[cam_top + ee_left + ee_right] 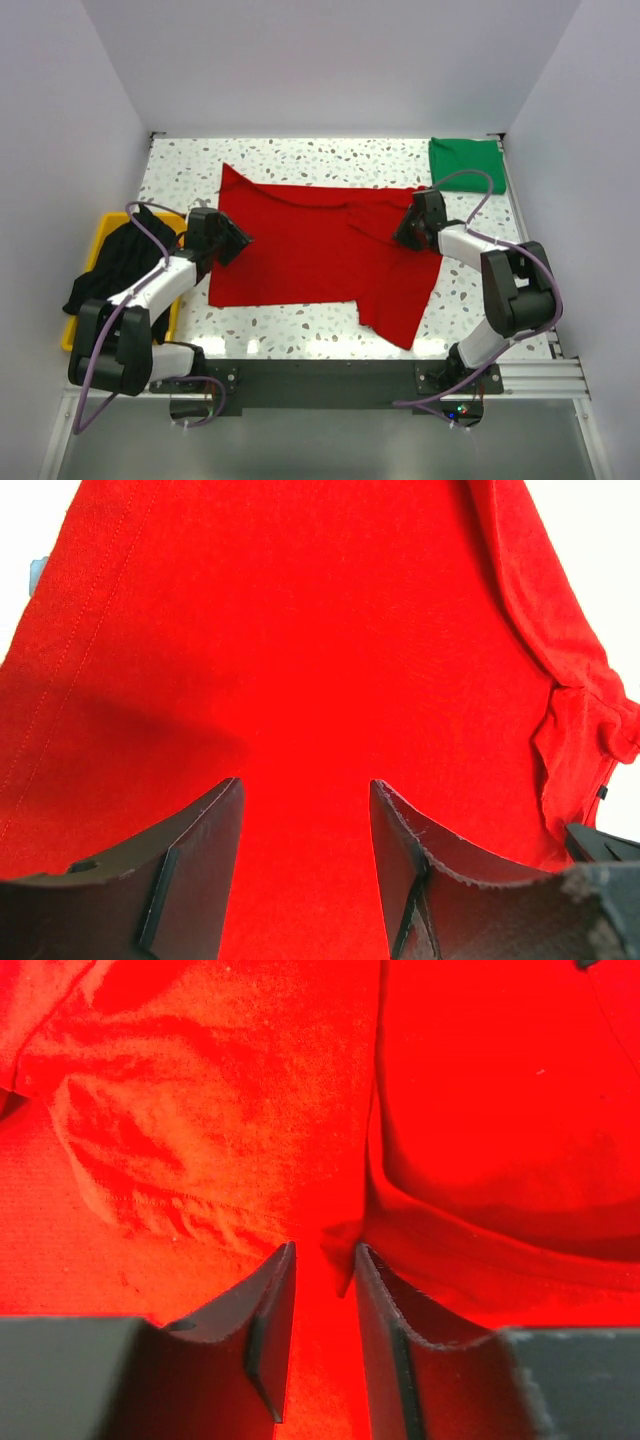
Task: Fold and stack the t-shirts
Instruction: Flatten the tshirt out
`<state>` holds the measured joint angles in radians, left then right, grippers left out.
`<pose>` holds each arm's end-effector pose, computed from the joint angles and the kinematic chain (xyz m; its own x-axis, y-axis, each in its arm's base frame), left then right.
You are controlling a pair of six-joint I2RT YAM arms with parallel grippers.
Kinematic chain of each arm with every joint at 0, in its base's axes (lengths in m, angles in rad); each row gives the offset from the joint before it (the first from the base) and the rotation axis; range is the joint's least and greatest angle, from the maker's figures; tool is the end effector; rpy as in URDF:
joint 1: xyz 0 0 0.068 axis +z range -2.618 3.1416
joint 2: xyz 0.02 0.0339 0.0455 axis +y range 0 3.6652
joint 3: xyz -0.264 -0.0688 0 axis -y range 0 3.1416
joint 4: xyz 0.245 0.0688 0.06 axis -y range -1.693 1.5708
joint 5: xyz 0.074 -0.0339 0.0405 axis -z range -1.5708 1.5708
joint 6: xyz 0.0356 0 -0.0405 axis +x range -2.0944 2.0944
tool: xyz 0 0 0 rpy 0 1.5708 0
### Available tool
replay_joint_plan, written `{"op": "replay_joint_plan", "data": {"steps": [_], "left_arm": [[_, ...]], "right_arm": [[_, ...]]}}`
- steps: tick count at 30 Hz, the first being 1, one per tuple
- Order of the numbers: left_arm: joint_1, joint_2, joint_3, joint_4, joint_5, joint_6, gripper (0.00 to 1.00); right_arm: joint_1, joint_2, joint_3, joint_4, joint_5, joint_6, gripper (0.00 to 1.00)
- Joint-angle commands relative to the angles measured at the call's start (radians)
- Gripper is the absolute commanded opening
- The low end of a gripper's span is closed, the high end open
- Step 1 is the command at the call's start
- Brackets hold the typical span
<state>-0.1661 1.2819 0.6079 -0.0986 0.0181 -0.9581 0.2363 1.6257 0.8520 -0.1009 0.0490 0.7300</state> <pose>0.2486 -0.0423 0.1840 -0.5416 -0.7386 -0.4015 -0.4608 0.6602 -0.5931 0.3134 0.0737 0.1648 -0.6914 0.5186 -0.5029 0.3460 0.8489 0.3997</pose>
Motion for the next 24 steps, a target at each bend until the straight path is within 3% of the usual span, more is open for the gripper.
{"op": "replay_joint_plan", "data": {"steps": [1,11,17,24], "left_arm": [[-0.004,-0.024,-0.008,0.02,0.0,0.019,0.57],[-0.004,-0.032,-0.023,0.014,-0.001,0.024,0.57],[-0.004,-0.03,-0.013,0.002,-0.001,0.035,0.57],[-0.004,-0.006,0.012,-0.015,0.0,0.053,0.57]], "right_arm": [[0.011,0.019,-0.004,0.059,-0.014,0.032,0.3],[0.02,0.034,0.047,0.035,0.002,0.031,0.01],[0.018,0.101,0.251,-0.051,0.026,-0.006,0.0],[-0.024,0.391,0.651,-0.118,-0.003,-0.037,0.0]]}}
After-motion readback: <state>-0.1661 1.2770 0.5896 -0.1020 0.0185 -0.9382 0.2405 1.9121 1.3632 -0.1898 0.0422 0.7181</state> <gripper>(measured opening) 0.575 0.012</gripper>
